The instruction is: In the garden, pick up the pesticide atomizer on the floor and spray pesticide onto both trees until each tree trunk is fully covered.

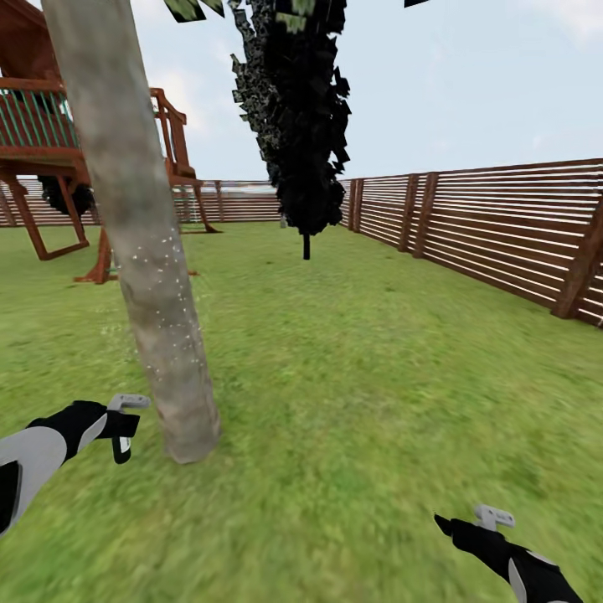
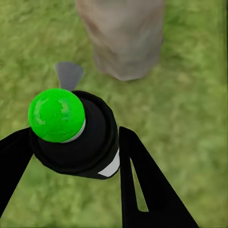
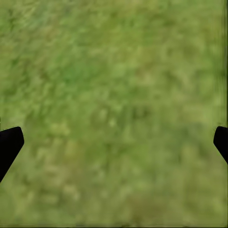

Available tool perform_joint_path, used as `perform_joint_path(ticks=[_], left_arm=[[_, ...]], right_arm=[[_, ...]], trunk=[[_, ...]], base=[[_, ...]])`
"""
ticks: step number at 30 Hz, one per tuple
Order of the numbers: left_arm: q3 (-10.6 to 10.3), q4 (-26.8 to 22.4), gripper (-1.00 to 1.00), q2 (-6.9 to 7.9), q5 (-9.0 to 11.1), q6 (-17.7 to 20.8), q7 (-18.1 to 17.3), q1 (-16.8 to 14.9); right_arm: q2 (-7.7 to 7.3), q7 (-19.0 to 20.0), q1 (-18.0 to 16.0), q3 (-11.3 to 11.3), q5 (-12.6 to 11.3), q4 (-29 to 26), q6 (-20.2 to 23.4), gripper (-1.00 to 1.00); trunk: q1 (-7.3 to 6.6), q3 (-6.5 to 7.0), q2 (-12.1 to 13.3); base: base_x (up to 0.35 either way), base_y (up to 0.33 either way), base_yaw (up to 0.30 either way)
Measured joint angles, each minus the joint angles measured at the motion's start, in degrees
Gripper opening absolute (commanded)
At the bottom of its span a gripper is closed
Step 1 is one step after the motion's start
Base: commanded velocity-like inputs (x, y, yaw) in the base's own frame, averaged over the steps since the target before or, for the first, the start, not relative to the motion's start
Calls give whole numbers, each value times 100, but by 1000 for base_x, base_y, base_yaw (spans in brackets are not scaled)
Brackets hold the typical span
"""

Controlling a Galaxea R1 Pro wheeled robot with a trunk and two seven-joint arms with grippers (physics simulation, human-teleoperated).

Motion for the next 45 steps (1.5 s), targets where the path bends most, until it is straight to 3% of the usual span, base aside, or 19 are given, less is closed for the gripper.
perform_joint_path(ticks=[28, 45], left_arm=[[-1, 0, -100, 1, 0, 2, 0, 0], [8, -8, -100, -6, 7, 5, -4, 0]], right_arm=[[0, -5, 0, 0, 0, 0, 0, 100], [0, -14, 0, 0, 0, 2, 0, 100]], trunk=[[0, 0, 0], [0, 0, 0]], base=[[-184, 268, -230], [-132, 221, -17]])
